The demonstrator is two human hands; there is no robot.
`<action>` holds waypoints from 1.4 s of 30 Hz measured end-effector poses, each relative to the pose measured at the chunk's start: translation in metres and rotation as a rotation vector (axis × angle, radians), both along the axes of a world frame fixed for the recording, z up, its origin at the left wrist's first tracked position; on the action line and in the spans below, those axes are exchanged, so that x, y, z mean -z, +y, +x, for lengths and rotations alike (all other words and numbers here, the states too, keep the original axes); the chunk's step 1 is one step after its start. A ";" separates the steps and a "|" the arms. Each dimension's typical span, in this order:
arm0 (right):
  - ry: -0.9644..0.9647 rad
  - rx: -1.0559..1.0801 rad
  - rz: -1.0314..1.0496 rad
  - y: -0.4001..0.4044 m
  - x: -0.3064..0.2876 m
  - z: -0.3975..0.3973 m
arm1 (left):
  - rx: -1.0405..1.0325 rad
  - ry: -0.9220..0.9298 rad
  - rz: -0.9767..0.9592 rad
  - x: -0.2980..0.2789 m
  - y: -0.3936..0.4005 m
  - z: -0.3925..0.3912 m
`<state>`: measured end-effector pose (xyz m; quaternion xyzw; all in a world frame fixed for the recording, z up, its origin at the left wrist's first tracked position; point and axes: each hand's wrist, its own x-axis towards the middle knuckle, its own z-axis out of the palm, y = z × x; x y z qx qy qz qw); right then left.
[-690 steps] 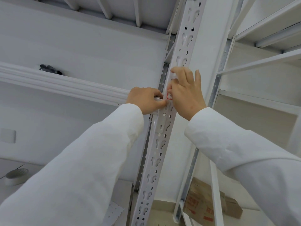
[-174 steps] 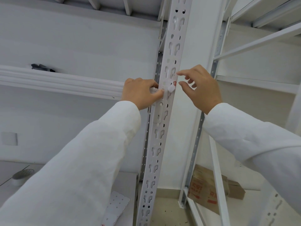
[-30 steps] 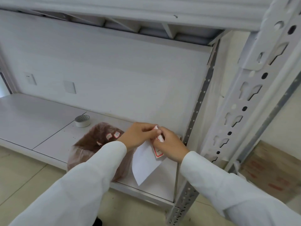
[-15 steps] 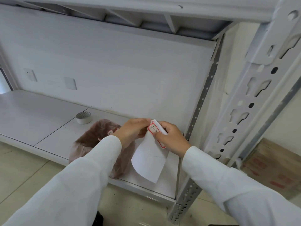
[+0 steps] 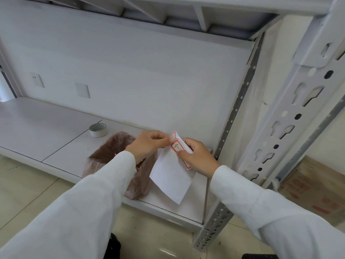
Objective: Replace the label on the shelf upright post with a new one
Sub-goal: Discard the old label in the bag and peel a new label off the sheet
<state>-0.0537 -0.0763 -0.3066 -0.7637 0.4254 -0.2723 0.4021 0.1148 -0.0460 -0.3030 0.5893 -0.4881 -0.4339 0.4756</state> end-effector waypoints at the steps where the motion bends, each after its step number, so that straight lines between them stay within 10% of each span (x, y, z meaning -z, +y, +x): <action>1: 0.007 -0.008 -0.005 0.000 0.000 0.001 | -0.013 -0.008 0.000 0.000 -0.001 0.002; 14: 0.080 -0.015 -0.044 -0.003 0.009 0.004 | -0.135 -0.108 0.002 0.000 -0.004 0.008; 24: 0.551 0.021 -0.482 -0.022 0.052 0.002 | -0.406 -0.310 -0.021 0.013 -0.005 0.040; 34: 1.282 -0.418 0.194 -0.027 0.171 0.005 | -0.321 -0.422 0.014 0.018 0.003 0.055; 38: 1.115 -0.355 0.167 -0.033 0.147 0.016 | -0.290 -0.351 0.002 0.014 0.004 0.058; 42: 0.375 -0.061 0.117 -0.027 0.075 0.040 | -0.144 -0.183 0.053 0.009 0.008 0.054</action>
